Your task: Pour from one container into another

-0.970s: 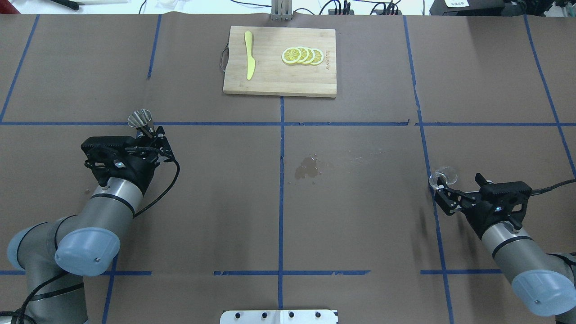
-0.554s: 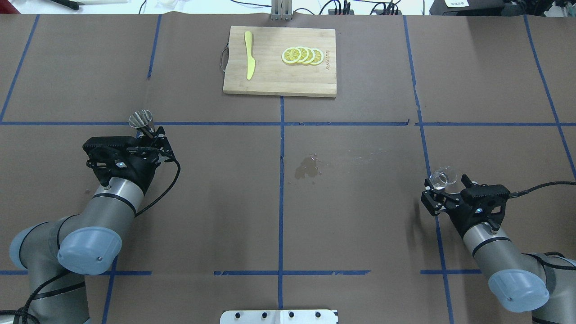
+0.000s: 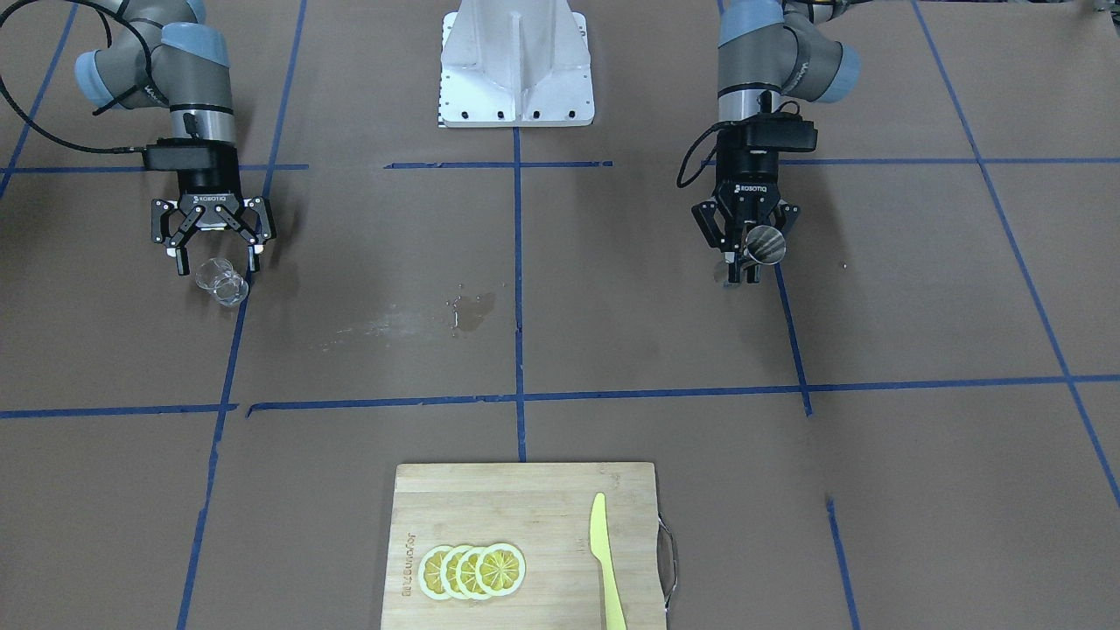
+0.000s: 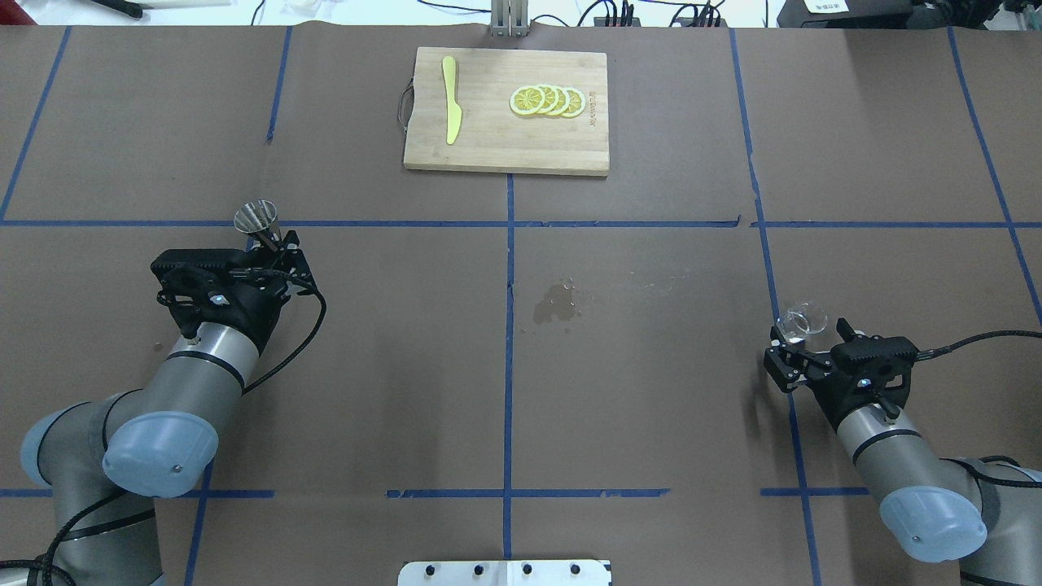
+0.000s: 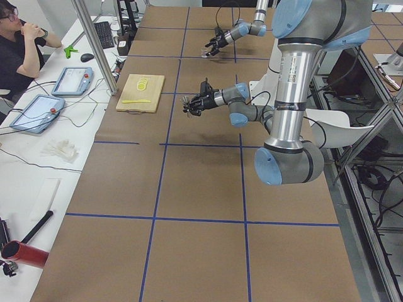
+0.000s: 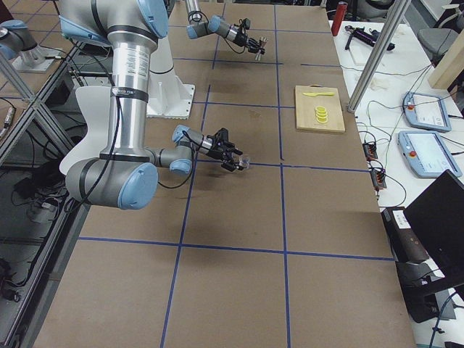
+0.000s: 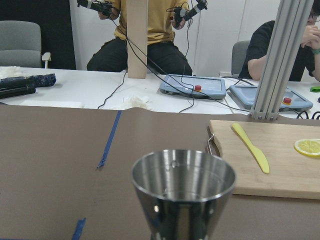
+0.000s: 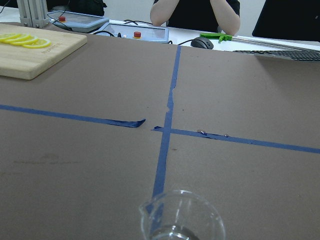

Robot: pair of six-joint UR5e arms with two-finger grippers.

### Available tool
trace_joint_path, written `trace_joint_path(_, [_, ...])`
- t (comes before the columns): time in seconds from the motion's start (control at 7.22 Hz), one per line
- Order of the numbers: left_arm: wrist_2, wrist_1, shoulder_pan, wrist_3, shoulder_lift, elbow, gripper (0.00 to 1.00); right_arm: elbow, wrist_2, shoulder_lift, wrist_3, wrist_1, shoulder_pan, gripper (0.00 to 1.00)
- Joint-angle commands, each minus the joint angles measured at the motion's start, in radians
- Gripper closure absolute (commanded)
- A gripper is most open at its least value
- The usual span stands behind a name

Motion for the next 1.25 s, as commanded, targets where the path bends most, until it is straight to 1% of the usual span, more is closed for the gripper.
trace_joint_path(0.0, [0.0, -0.013, 0.0, 0.011, 0.002, 0.01, 1.0, -0.008, 0.001, 0.0, -0.001, 0.0, -0.001, 0.0])
trace_joint_path(0.14, [0.0, -0.013, 0.0, 0.011, 0.002, 0.012, 1.0, -0.008, 0.001, 0.0, -0.001, 0.0, 0.0, 0.0])
trace_joint_path(0.42, [0.0, -0.013, 0.0, 0.011, 0.002, 0.012, 1.0, -0.04, 0.001, 0.064, -0.041, 0.0, 0.023, 0.01])
trace_joint_path(0.83, [0.002, -0.013, 0.002, 0.011, -0.004, 0.02, 1.0, -0.049, 0.002, 0.065, -0.041, 0.0, 0.04, 0.02])
trace_joint_path(1.11, [0.002, -0.013, 0.002, 0.011, -0.009, 0.018, 1.0, -0.063, 0.004, 0.065, -0.036, 0.002, 0.043, 0.04])
